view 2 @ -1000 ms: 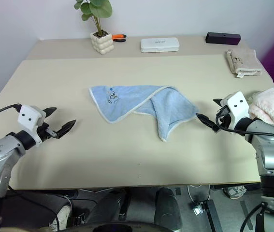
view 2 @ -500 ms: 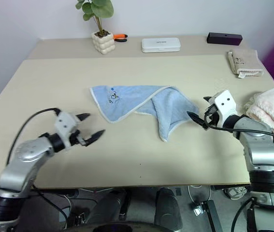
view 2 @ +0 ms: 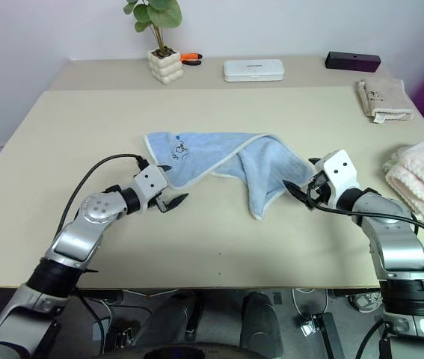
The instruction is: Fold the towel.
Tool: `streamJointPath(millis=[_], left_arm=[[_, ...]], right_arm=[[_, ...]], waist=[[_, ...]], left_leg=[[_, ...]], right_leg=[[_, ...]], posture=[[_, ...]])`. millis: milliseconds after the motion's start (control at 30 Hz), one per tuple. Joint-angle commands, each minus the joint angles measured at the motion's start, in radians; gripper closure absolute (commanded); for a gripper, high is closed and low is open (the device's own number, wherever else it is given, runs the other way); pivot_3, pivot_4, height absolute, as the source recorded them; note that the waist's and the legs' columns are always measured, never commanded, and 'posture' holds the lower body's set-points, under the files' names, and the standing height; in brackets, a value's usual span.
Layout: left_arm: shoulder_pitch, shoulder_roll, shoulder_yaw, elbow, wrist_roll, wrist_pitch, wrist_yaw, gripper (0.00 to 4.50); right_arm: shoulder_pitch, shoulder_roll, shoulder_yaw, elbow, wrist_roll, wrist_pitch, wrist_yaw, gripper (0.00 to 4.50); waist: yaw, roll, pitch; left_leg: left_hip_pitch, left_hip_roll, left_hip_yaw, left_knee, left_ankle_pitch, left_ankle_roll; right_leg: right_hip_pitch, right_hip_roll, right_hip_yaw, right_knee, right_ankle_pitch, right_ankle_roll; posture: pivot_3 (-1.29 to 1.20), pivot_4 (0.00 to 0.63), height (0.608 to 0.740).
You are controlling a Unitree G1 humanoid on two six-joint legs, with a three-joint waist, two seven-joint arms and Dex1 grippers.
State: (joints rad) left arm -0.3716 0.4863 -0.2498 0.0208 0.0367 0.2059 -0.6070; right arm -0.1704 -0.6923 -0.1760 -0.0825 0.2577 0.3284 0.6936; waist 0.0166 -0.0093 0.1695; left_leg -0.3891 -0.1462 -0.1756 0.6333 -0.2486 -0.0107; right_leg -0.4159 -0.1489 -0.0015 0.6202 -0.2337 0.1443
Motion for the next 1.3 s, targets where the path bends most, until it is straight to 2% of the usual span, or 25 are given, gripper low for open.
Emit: streamJointPath(millis=[33,67,133,300,433,567,700,800,1033,1133,1300], left_arm=[[-0.017,-0.016,0.003,0.092,0.014,-0.035,-0.002,0.56],[-0.017,-0.019,0.015,0.102,0.004,-0.042,-0.004,0.86],[-0.018,-0.023,0.033,0.118,-0.010,-0.050,-0.005,1.81],[-0.005,-0.002,0.058,0.128,-0.008,-0.065,0.002,4.40],[0.015,0.005,0.088,0.080,-0.011,-0.078,0.023,4.46],[0.064,0.013,0.171,-0.030,-0.071,-0.064,0.026,4.46],[0.125,0.049,0.219,-0.107,-0.101,-0.047,0.001,4.46],[0.167,0.078,0.239,-0.139,-0.100,-0.040,-0.008,4.46],[0.192,0.086,0.262,-0.164,-0.107,-0.038,0.000,4.46],[0.207,0.083,0.267,-0.177,-0.108,-0.037,0.005,4.50],[0.226,0.086,0.274,-0.186,-0.112,-0.039,0.004,4.50]], right_arm=[[0.009,0.002,-0.043,-0.057,0.021,0.004,-0.017,0.00],[0.012,0.004,-0.041,-0.064,0.021,0.007,-0.021,0.00],[0.014,0.007,-0.038,-0.071,0.021,0.009,-0.026,0.00],[-0.001,0.016,-0.022,-0.076,0.019,0.016,-0.032,0.00],[-0.045,0.012,-0.015,-0.031,0.020,0.006,-0.016,0.00],[-0.121,-0.003,0.022,0.053,-0.025,0.011,-0.018,0.00],[-0.232,0.006,0.029,0.197,-0.023,0.058,-0.021,0.00],[-0.333,-0.009,0.075,0.384,-0.046,0.114,0.020,0.00],[-0.431,0.001,0.141,0.587,-0.110,0.125,0.044,0.00],[-0.449,0.010,0.146,0.623,-0.116,0.123,0.046,0.82],[-0.450,0.007,0.131,0.599,-0.098,0.142,0.052,3.36]], waist=[[0.000,0.001,0.000],[-0.002,0.001,0.000],[-0.003,0.001,0.000],[-0.007,0.001,-0.001],[-0.007,0.001,0.000],[-0.008,0.001,0.000],[-0.006,0.001,0.000],[-0.006,0.001,0.000],[-0.007,0.001,0.000],[-0.009,0.001,0.000],[-0.006,0.001,0.000]], left_leg=[[0.001,0.000,0.000,0.000,0.000,0.000],[0.002,0.000,0.000,0.000,0.000,0.000],[0.002,0.000,0.000,0.000,0.000,0.000],[0.002,0.001,0.000,0.000,0.000,0.000],[0.002,0.001,0.001,-0.001,0.000,0.000],[0.002,0.001,0.001,-0.001,0.000,0.000],[0.001,0.001,0.001,-0.001,0.001,-0.002],[0.001,0.001,0.002,-0.001,0.001,-0.002],[-0.001,0.000,0.003,-0.001,0.002,-0.004],[-0.001,0.001,0.003,-0.001,0.002,-0.004],[0.000,0.000,0.003,-0.001,0.002,-0.004]], right_leg=[[0.001,0.000,0.000,0.000,0.000,0.000],[0.002,0.000,0.000,0.000,0.000,0.000],[0.002,0.000,0.000,0.000,0.000,0.000],[0.001,0.001,0.000,0.000,0.000,0.000],[0.001,0.001,0.000,0.000,0.000,0.000],[0.001,0.001,0.001,0.000,0.000,0.000],[0.000,0.000,0.001,0.000,0.000,0.000],[0.000,0.000,0.001,0.000,0.000,0.000],[-0.002,0.000,0.002,-0.001,0.000,0.000],[-0.002,0.000,0.002,-0.001,0.000,0.000],[-0.002,0.000,0.002,0.000,0.000,0.000]], posture=[[0.00,0.150,0.740],[0.00,0.150,0.740],[0.00,0.150,0.740],[0.00,0.150,0.740],[0.00,0.150,0.740],[0.00,0.150,0.740],[0.00,0.150,0.740],[0.00,0.150,0.740],[0.00,0.150,0.740],[0.00,0.150,0.740],[0.00,0.150,0.740]])
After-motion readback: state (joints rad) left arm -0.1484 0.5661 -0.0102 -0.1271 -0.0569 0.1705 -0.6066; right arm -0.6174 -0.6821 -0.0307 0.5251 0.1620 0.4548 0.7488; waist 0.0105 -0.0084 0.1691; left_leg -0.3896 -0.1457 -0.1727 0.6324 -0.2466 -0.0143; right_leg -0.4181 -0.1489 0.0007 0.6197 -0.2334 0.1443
